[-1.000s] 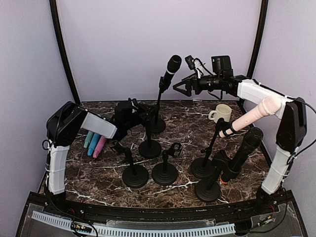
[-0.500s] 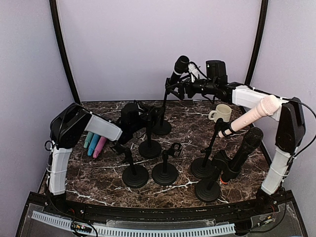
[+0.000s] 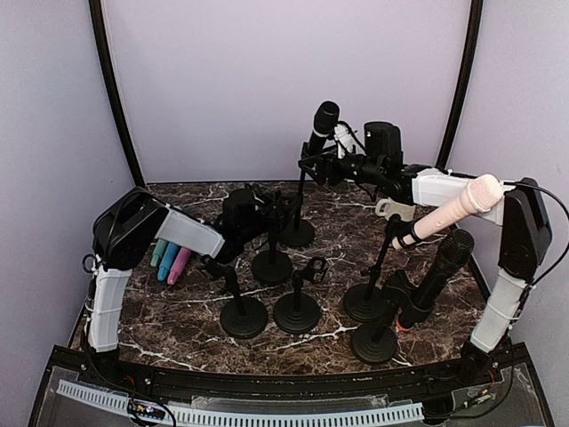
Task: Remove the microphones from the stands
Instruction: Move the microphone stand with the microphone to the center of the board.
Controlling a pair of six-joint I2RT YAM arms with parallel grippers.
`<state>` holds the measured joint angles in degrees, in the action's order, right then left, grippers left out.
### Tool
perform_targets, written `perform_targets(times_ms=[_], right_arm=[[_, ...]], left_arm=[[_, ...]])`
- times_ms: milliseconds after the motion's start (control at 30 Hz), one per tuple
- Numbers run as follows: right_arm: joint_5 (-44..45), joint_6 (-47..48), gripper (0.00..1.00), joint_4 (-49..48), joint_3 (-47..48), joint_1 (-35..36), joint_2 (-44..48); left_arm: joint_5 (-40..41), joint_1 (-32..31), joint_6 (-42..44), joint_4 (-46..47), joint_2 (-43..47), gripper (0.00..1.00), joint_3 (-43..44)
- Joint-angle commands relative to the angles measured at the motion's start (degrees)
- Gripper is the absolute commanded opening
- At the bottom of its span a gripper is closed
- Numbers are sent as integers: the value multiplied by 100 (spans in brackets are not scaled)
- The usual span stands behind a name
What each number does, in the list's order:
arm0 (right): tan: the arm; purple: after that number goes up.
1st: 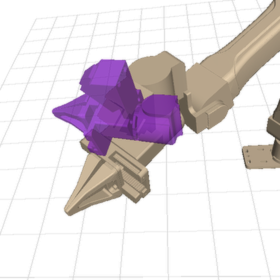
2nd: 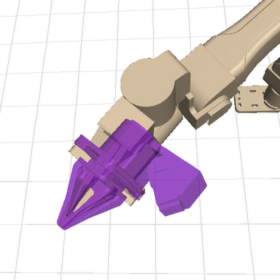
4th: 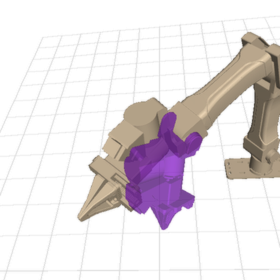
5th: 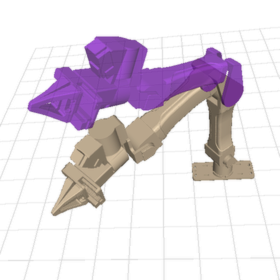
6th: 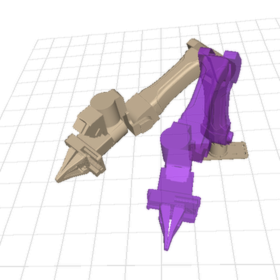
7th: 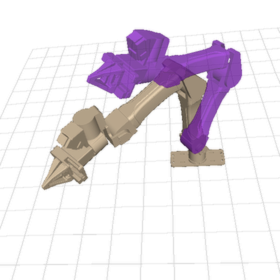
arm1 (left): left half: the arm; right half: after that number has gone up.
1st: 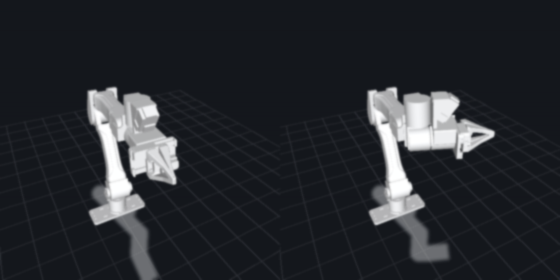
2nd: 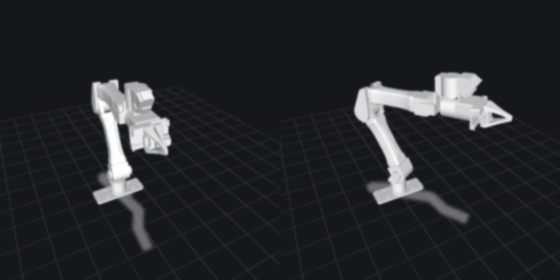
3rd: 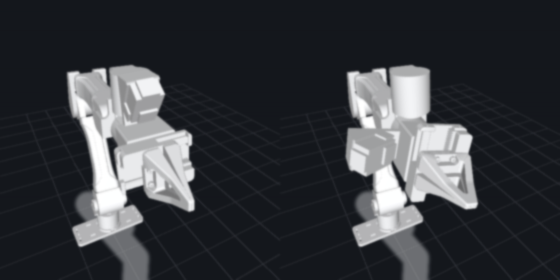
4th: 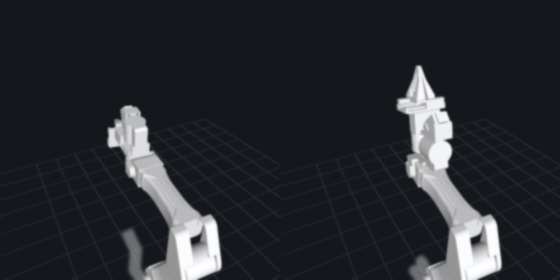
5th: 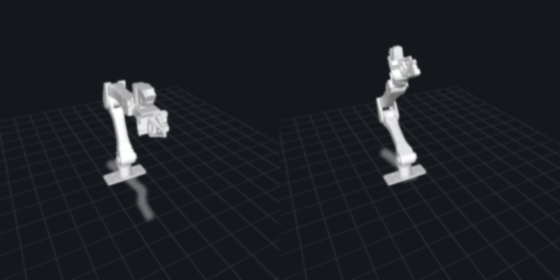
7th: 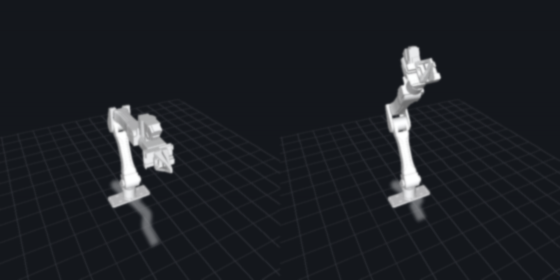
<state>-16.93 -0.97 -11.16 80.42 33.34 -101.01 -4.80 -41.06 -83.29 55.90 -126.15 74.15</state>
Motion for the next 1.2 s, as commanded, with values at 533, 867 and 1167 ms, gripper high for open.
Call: perform_targets(times_ms=[533, 867, 1167], right_arm=[[433, -268, 31, -1180, -825, -13, 806], [397, -237, 25, -1221, -1065, -25, 1021], [369, -260, 22, -1373, -1325, -25, 1229]], left_arm=[[17, -117, 932, 294, 536, 24, -333], [-180, -13, 1812, -53, 937, 52, -595], [-875, 258, 3597, -1048, 1277, 54, -485]])
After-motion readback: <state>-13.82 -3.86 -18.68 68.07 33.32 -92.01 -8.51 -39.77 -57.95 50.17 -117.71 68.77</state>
